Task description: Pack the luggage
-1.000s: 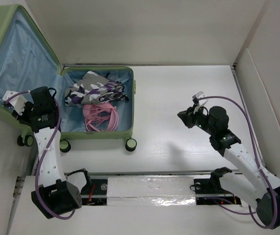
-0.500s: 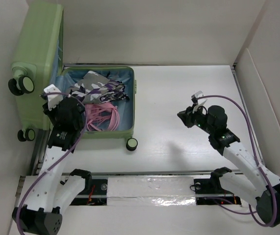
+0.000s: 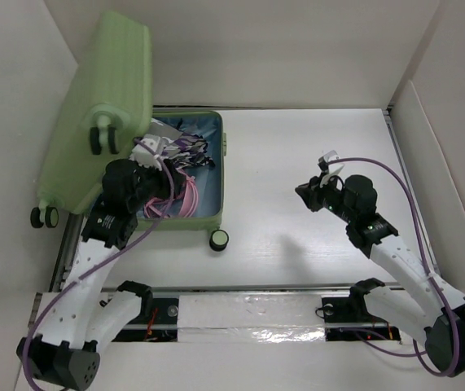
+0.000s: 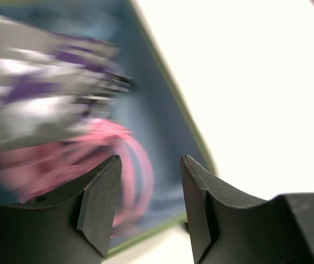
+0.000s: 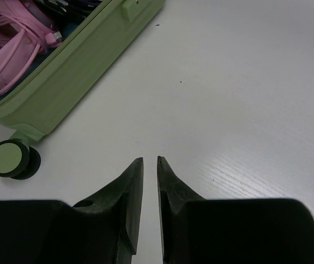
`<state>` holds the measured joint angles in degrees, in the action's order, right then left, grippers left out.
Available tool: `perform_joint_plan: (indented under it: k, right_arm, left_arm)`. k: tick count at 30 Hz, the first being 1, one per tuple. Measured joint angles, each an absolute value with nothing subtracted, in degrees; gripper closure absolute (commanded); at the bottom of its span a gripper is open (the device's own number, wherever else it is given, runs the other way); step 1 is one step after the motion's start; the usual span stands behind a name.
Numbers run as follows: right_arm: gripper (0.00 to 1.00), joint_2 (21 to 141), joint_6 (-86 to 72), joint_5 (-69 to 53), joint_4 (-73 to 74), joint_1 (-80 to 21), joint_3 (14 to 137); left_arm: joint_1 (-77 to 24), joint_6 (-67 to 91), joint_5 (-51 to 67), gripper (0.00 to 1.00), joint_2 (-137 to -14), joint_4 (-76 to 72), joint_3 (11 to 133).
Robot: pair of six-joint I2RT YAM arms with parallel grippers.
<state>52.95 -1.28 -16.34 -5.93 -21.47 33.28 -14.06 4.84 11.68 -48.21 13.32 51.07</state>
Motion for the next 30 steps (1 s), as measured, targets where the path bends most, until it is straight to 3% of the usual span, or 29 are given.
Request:
perform_joint_plan:
  k: [8,17,22,27,30]
  right_arm:
    - [0.78,51.59,-1.28,-14.20,-5.39,-21.54,33.28]
    - [0.78,51.77,-1.28,-11.94,-5.50,-21.85,33.28]
    - [0.78,52.14,-1.28,-10.74,-5.43,-21.85,33.28]
    - [0.70,52.14,-1.30,-10.22,-5.43,-22.00,33.28]
    - [0.68,52.14,-1.28,-10.20,-5.56,-22.41,33.28]
  left_arm:
    - [-17.32,2.37,47.18,0.61,-67.75,20.75,58.39]
    - [-35.24,-5.87,62.52,0.70,-88.09,38.06,67.94]
    - [-36.73,-11.14,69.52,0.72,-82.85,36.75,68.93]
    - [-36.51,-6.59,71.31,0.71,-63.53,27.35,66.06]
    - [-36.69,1.63,65.32,0.66,-53.34,18.37,64.95]
